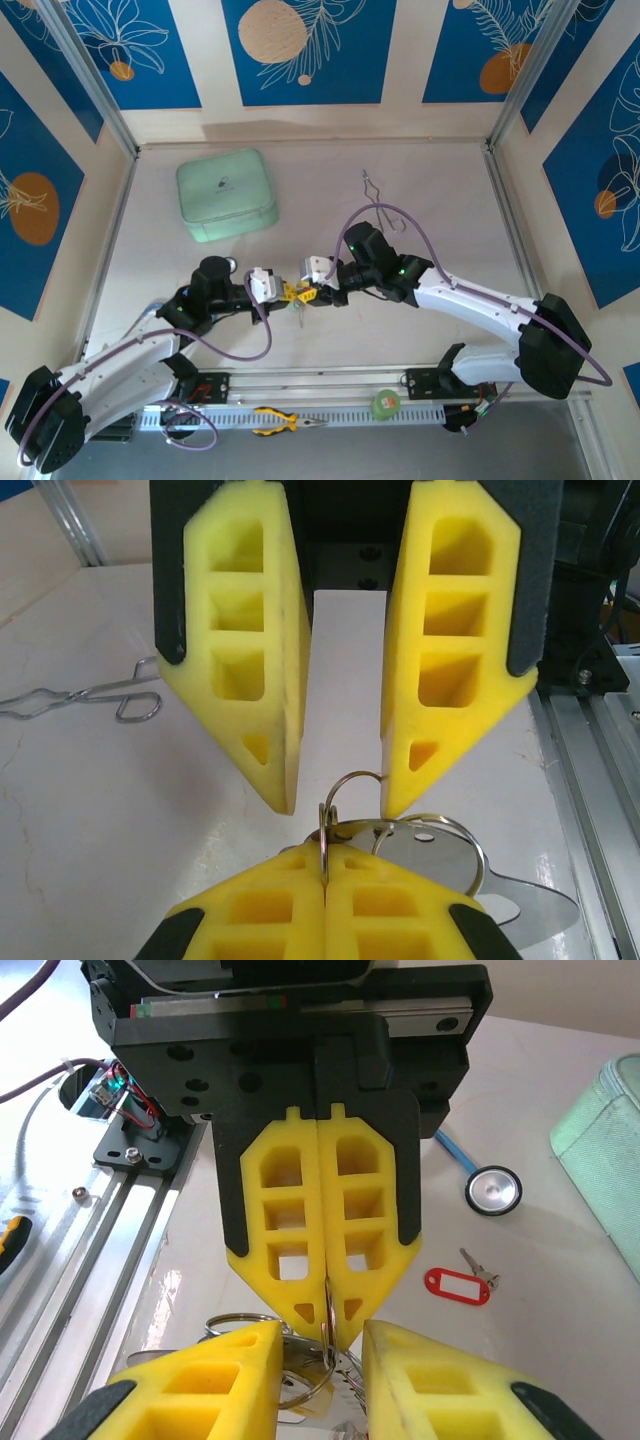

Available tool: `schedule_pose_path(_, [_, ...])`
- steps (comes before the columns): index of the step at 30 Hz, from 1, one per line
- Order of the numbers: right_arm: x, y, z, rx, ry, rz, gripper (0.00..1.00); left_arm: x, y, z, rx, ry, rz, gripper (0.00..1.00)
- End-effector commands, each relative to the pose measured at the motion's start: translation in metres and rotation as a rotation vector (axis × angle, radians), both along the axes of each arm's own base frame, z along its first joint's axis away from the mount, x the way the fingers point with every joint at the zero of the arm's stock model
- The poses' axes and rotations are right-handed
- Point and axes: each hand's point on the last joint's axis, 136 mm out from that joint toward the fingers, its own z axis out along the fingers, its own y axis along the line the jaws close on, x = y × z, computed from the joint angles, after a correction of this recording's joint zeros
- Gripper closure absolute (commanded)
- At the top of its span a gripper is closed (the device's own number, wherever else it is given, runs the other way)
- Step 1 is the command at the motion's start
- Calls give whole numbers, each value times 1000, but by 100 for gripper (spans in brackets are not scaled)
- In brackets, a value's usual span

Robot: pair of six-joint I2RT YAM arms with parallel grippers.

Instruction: Put the keys on the keyring

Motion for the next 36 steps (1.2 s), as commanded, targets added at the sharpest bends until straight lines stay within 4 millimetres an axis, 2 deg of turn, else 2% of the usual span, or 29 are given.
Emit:
schedule_pose_path(1, [-1,5,11,24,-40,38,75,-8,-4,8,-29,-46,-54,100])
schedule_pose_path(9, [9,5,4,-11,-81,8,79,-10,-5,9,-36,-49,-69,100])
schedule_pose_path(19, [6,10,-2,-34,-102,47,80,-11,-7,13,-54,-53,-80,100])
schedule_pose_path(22, [4,12,-6,-56,-108,67,88,-11,-8,18,-67,-61,-85,100])
schedule_pose_path(24, [5,12,-8,-73,-110,74,99,-11,-8,19,-71,-60,-82,100])
schedule_pose_path(27, [5,9,-7,-89,-116,72,100,-8,-6,17,-60,-51,-56,99])
schedule_pose_path(29, [5,6,-6,-106,-121,66,100,-3,-2,14,-36,-35,-8,76])
schedule_pose_path(31, [6,3,-6,-131,-122,60,100,0,3,9,-7,-20,27,63])
schedule_pose_path(36, [6,-3,-8,-193,-121,48,100,-2,12,-1,67,25,57,59])
